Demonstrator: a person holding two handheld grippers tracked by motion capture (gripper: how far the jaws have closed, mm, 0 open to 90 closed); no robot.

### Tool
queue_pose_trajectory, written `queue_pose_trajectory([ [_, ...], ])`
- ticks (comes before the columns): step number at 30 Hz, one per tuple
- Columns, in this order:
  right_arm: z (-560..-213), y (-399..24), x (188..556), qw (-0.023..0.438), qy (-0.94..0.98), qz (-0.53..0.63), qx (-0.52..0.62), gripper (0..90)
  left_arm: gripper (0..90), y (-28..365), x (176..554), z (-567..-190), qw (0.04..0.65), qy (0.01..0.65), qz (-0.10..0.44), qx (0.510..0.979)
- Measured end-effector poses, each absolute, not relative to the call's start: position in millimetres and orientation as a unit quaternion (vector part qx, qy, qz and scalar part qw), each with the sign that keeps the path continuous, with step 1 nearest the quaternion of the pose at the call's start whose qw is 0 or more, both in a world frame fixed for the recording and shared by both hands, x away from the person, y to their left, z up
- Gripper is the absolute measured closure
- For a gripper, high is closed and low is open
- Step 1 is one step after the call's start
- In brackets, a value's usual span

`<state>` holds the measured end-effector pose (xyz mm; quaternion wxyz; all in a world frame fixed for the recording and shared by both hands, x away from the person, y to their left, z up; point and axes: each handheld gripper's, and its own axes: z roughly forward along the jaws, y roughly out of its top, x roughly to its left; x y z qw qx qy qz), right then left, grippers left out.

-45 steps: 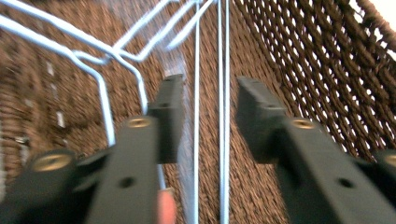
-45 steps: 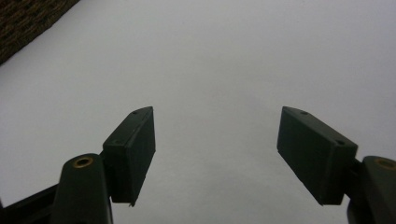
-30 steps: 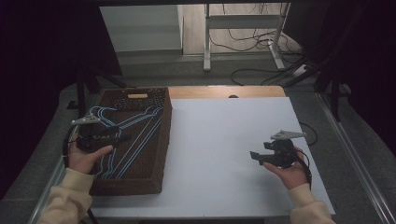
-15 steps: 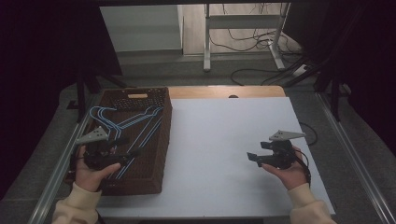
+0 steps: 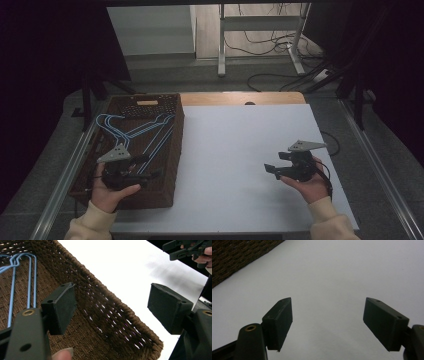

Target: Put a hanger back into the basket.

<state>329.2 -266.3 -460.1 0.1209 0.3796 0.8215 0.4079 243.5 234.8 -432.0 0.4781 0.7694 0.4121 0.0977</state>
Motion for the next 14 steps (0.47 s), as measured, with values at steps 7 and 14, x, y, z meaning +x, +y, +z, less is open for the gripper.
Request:
queue_pose_trajectory([
  [7,-459.0,-265.9,328.7,0.123,0.821,0.411,0.376,23.3,22.9,235.9,244.0,-433.8,0.476,0.415,0.097,0.769],
  [14,-457.3,-268.9,330.8,0.119,0.818,0.420,0.374,22.3,22.7,241.3,244.8,-434.2,0.475,0.422,0.096,0.766],
])
